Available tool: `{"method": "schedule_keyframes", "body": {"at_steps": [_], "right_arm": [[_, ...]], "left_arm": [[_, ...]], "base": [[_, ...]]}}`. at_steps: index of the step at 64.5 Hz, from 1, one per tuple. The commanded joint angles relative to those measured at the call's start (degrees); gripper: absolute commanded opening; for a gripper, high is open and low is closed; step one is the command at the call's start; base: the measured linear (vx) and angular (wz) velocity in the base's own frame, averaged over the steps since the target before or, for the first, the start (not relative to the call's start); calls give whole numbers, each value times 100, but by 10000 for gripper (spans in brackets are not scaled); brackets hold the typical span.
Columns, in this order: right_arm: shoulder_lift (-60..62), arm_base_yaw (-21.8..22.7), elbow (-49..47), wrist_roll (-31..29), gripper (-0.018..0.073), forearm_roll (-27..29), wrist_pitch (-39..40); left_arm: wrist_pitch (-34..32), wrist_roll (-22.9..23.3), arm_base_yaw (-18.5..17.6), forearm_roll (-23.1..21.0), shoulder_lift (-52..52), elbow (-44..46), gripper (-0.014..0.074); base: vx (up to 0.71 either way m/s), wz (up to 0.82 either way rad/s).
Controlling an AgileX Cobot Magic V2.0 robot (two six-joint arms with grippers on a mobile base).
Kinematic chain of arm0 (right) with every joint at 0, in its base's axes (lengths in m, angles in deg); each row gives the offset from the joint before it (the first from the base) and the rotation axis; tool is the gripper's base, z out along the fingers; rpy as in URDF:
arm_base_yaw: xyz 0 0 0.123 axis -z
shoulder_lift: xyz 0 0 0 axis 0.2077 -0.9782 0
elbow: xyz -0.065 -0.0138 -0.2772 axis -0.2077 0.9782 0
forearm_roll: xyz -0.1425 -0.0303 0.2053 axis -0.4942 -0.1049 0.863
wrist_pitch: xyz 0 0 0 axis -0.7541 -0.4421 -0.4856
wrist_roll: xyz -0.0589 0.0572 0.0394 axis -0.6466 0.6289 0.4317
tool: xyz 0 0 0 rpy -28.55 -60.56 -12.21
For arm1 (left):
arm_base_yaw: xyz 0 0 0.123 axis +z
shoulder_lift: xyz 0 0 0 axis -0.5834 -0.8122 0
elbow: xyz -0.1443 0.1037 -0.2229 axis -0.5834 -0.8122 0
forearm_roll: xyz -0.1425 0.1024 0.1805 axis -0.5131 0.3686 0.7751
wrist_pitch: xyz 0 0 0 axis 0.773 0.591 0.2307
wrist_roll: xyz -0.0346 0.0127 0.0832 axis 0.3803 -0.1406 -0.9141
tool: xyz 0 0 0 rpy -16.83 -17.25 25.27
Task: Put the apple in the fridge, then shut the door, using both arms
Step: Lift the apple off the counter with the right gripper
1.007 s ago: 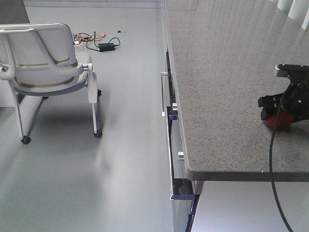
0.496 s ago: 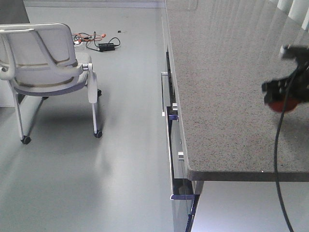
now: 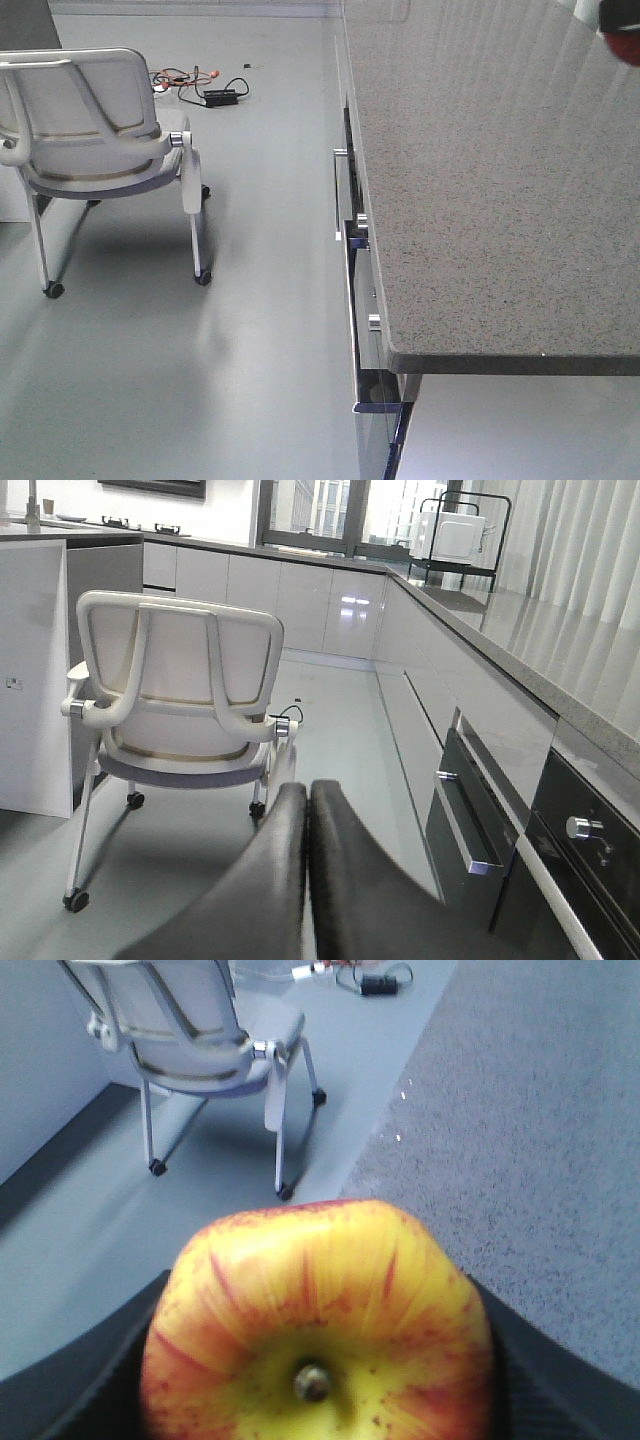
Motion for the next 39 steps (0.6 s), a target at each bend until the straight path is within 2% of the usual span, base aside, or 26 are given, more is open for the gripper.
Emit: {"method": "schedule_keyframes", "body": {"at_steps": [1,39], "right_arm": [[328,34,-169,-81,13,228,315],[456,34,-169,-81,13,252,296]], "left_arm": [[-419,20,-34,-8,79,-159,-6],[-419,20,-34,-8,79,-159,-6]], "base": [[0,0],[0,0]]}}
